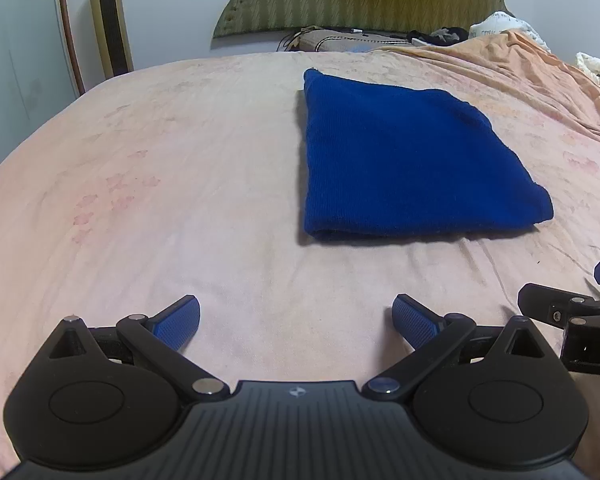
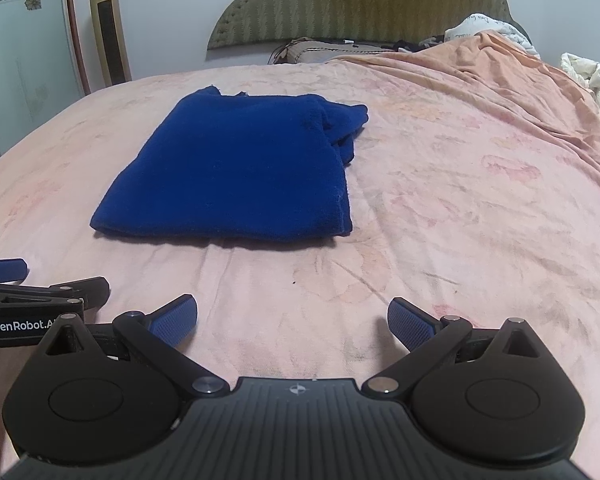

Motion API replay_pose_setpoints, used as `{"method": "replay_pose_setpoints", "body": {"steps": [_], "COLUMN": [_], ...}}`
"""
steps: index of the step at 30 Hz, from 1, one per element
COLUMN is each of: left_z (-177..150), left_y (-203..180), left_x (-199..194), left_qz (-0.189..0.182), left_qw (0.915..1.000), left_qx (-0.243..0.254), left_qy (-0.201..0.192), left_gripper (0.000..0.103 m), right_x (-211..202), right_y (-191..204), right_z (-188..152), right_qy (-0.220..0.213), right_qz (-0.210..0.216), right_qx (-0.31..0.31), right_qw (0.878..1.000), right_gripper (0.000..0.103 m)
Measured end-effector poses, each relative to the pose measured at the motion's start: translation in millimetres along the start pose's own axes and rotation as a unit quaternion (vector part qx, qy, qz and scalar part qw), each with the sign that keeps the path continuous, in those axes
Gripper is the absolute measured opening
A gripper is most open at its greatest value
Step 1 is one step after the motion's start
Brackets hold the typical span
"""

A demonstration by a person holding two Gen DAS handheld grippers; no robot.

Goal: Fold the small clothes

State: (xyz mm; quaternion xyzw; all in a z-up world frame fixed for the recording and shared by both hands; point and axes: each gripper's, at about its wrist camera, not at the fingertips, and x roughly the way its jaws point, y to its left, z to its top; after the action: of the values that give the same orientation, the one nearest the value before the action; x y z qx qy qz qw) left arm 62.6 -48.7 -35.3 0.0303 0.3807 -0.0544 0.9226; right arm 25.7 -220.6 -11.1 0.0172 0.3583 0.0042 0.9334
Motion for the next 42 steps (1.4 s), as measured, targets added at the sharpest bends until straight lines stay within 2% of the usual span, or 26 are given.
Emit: {"method": "replay_pose_setpoints", "body": {"steps": [42], "left_z": [1.6], "left_y": [1.0], "left_x": [3.8], "left_qz": [0.001], "left_qw": [0.9999], "left_qx": [-0.008], "left_qy": [0.008], "left_gripper": [0.103], "right_x": [-0.1], "right_y": [0.4], "right_z": [-0.2], "right_qy": [-0.001], "right_qz": [0.006], "right_qx": [-0.001], "right_qw": [1.0], "right_gripper": [0.102]}}
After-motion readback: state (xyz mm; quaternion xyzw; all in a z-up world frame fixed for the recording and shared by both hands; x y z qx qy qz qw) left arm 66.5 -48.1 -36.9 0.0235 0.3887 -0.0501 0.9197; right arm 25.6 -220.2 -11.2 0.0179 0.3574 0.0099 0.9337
